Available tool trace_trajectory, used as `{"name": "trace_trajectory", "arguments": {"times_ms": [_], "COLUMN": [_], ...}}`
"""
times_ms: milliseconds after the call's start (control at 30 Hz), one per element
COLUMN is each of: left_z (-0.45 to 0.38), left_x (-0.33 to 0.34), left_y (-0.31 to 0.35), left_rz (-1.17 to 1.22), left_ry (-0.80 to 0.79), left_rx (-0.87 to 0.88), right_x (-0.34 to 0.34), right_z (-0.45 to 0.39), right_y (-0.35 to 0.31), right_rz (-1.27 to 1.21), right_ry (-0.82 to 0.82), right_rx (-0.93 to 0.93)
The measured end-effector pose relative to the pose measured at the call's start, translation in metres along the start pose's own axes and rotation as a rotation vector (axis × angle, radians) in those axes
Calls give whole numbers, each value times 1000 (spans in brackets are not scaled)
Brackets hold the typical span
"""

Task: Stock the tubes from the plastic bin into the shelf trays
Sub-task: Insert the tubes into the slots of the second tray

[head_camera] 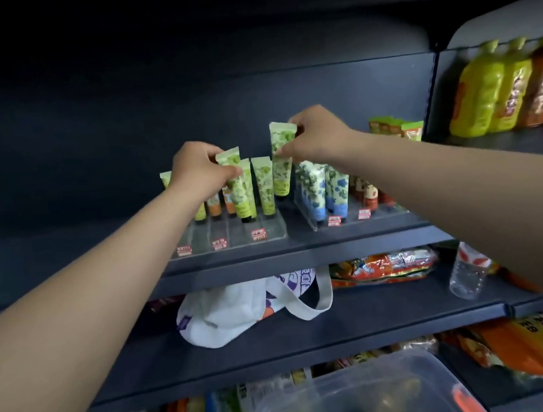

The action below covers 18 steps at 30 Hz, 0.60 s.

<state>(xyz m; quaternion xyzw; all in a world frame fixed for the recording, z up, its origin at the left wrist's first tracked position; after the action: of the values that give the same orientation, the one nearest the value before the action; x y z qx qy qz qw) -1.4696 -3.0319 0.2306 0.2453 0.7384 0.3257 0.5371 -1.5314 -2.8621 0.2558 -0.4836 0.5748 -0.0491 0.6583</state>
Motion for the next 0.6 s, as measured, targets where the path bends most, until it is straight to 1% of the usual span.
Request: {"name": "trace_trajectory", "arguments": {"times_ms": [133, 200, 300, 467, 600], "left_z": [-20, -27, -38, -48, -48], "left_x": [4, 9, 19, 31, 38], "left_y": [-13, -17, -24, -37, -40], "left_rz": [-1, -16, -44, -32, -48], "left_ry": [156, 184, 153, 93, 70], "left_rx": [-27, -32, -12, -47, -17], "right_x": [23, 32, 43, 56, 60], "right_z": [-27, -36, -49, -64, -66], "right_y": [5, 9, 17, 35, 40], "right_rz": [62, 102, 145, 112, 126], "right_ry": [15, 30, 17, -14, -35], "right_rx": [64, 94, 113, 149, 174]}}
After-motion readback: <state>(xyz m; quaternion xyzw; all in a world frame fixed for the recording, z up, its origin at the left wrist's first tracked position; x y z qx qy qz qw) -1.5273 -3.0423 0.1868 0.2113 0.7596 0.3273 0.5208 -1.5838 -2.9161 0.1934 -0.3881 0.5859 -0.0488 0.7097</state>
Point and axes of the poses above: each hand's wrist, its own z-axis away from the middle knuckle, its own x-axis out of the palm, y = z × x, the point moved 3 cm from there along -z, towards the middle knuckle, and after that the axes turned 14 degrees about -y, right-handed, at the moved point
